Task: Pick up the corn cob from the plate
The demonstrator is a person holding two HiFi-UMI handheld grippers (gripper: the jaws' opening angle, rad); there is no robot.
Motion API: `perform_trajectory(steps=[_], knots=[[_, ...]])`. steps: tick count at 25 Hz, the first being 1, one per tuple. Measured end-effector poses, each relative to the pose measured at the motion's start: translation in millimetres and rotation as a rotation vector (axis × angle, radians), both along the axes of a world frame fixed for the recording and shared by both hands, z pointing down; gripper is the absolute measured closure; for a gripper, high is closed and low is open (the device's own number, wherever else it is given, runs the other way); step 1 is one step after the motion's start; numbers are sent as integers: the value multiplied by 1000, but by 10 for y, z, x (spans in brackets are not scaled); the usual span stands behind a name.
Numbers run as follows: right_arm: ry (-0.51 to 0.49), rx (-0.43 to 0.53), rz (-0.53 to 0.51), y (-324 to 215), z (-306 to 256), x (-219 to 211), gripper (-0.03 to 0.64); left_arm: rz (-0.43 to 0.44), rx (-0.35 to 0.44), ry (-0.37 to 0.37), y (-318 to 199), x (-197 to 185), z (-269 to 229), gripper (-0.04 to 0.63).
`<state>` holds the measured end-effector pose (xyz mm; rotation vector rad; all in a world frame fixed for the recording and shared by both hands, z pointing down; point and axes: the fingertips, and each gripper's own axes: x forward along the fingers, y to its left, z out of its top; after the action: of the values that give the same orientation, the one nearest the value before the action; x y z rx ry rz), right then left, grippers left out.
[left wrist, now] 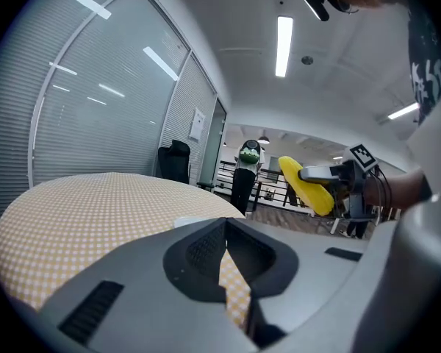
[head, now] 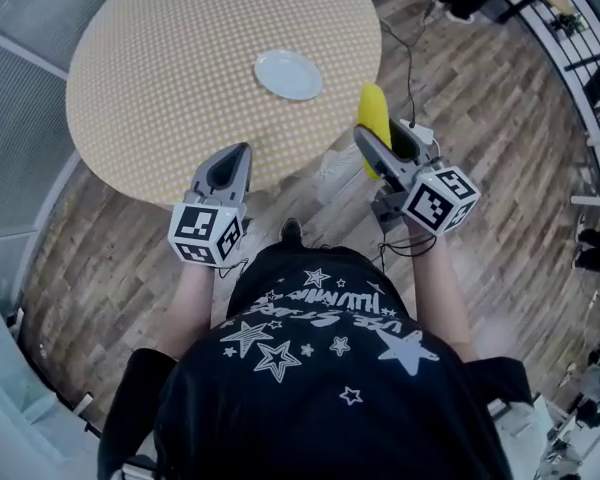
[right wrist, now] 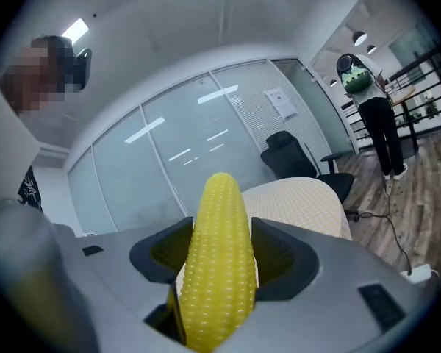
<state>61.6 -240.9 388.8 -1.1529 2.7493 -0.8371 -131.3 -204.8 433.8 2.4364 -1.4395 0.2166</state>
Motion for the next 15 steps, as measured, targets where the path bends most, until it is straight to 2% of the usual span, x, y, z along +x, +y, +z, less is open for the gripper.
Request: perform_trajectory(steps=[5,9,15], knots=[[15,26,-32,80,-26,51,357,-18,7,3,83,62,-57,589],[-39,20,-57,287,-46,90,357,-25,-8,6,226,217,-44,589],[-96,23,-118,673,-96,300,357,-46,13,3,615,577,-164,589]])
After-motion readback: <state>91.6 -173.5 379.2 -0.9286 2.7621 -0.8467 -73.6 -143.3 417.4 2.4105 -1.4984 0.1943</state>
